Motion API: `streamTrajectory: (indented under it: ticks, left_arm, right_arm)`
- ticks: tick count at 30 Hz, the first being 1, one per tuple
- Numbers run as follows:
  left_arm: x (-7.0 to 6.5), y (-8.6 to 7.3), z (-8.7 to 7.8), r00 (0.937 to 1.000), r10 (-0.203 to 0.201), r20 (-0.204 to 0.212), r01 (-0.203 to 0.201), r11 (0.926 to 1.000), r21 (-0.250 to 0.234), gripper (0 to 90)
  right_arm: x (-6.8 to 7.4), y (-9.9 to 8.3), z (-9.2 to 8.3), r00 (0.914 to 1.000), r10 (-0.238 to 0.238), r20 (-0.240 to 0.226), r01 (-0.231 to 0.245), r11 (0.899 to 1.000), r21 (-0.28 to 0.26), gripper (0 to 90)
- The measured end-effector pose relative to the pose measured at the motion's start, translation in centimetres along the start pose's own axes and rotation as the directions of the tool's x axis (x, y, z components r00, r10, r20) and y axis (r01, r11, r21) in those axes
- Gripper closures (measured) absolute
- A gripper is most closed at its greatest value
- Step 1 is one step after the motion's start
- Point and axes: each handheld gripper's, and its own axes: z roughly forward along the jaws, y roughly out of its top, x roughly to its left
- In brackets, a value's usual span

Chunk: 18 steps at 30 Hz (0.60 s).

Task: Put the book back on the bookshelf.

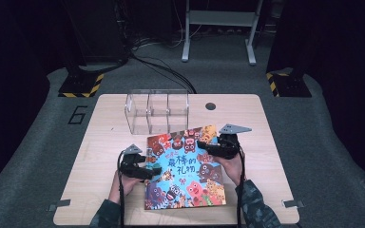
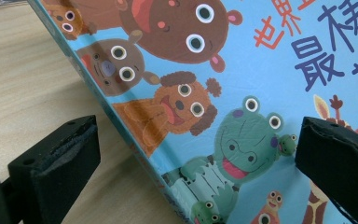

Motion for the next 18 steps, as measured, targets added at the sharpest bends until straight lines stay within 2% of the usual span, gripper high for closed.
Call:
streamTrajectory:
  ticks: [5,6,7,10,11,12,14,18]
  left_arm:
    - [-0.38,0.18,-0.04,1.0,0.004,0.008,-0.004,0.9999,-0.011,0.0]
    - [-0.53,0.19,0.0,0.9998,-0.013,0.018,0.013,0.9998,-0.013,0.0]
    - [-0.42,0.28,0.0,0.9998,0.01,0.014,-0.01,0.9998,-0.015,0.0]
    - [-0.74,0.43,0.06,0.9997,0.002,0.023,-0.002,0.9998,-0.019,0.0]
    - [-0.73,0.56,0.02,0.9995,0.019,0.025,-0.019,0.9997,-0.013,0.0]
    - [-0.85,0.56,0.03,0.9996,0.005,0.028,-0.004,0.9999,-0.016,0.0]
    - [-0.85,0.51,-0.01,0.9995,0.018,0.028,-0.017,0.9995,-0.026,0.1]
    - [-0.74,0.36,-0.3,0.9992,0.014,0.037,-0.012,0.9988,-0.047,3.8]
  right_arm:
    - [0.22,-0.04,-0.26,0.9997,-0.025,-0.007,0.025,0.999,-0.025,53.2]
    - [0.31,-0.06,-0.32,0.9997,-0.026,-0.006,0.025,0.999,-0.03,53.3]
    - [0.3,-0.05,-0.34,0.9993,-0.036,-0.006,0.036,0.999,-0.034,53.2]
    - [0.45,0.02,-0.45,0.9988,-0.049,-0.008,0.048,0.998,-0.041,53.3]
    - [0.49,0.02,-0.45,0.9987,-0.051,-0.008,0.051,0.998,-0.047,53.3]
    - [0.6,0.01,-0.51,0.9989,-0.047,-0.005,0.047,0.998,-0.051,53.2]
    - [0.42,-0.03,-0.52,0.9989,-0.044,-0.014,0.043,0.998,-0.051,53.2]
    - [-0.11,-0.3,-0.43,0.9994,-0.002,-0.035,0.0,0.999,-0.044,53.2]
